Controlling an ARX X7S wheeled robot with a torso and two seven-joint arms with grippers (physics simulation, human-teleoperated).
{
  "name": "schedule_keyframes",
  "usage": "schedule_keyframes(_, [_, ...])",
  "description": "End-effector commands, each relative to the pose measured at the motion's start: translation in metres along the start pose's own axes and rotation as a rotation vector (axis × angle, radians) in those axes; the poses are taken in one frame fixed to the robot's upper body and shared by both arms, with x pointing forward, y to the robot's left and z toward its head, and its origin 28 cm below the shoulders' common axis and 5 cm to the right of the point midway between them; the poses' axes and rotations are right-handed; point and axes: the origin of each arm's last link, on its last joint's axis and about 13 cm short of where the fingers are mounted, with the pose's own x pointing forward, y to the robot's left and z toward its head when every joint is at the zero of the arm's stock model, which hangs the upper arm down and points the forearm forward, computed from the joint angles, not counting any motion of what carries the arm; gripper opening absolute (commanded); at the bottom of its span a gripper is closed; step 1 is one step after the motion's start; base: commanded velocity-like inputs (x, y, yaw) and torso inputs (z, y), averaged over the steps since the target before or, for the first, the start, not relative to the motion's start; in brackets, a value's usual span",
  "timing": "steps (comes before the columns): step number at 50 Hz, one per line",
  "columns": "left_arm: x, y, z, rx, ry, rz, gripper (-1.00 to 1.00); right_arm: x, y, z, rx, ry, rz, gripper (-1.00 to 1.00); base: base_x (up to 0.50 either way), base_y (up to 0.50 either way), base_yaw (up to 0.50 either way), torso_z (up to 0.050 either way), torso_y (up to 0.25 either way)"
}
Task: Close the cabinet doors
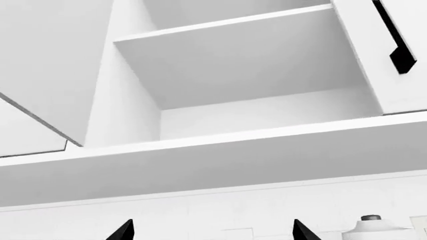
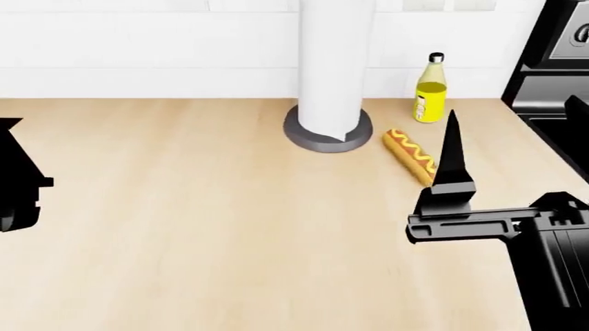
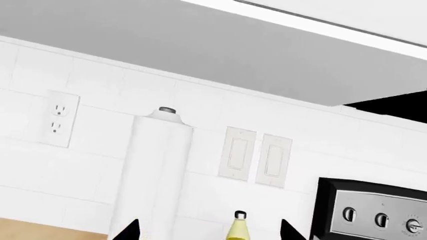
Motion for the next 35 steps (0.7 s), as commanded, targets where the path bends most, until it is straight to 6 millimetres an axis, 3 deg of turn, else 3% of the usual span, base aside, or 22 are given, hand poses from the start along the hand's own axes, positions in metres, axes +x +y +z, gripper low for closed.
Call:
schedule_keyframes(1, [0.000,-0.001,0.000,-0.001,0.001,-0.006,1.00,0.000,0.000,0.000,0.004,0.000,0.005,1.00,0.00,0.50,0.00,0.000,0.000])
schedule_keyframes(26, [0.002,0.000,0.001,0.000,-0.001,-0.001,1.00,0.001,0.000,0.001,0.005,-0.008,-0.008,1.00,0.00,0.50,0.00,0.000,0.000])
schedule_keyframes(35, [0.018,0.007,0.003,0.020,0.083,0.091,1.00,-0.002,-0.002,0.000,0.040,0.000,-0.018,1.00,0.00,0.03,0.00,0.000,0.000])
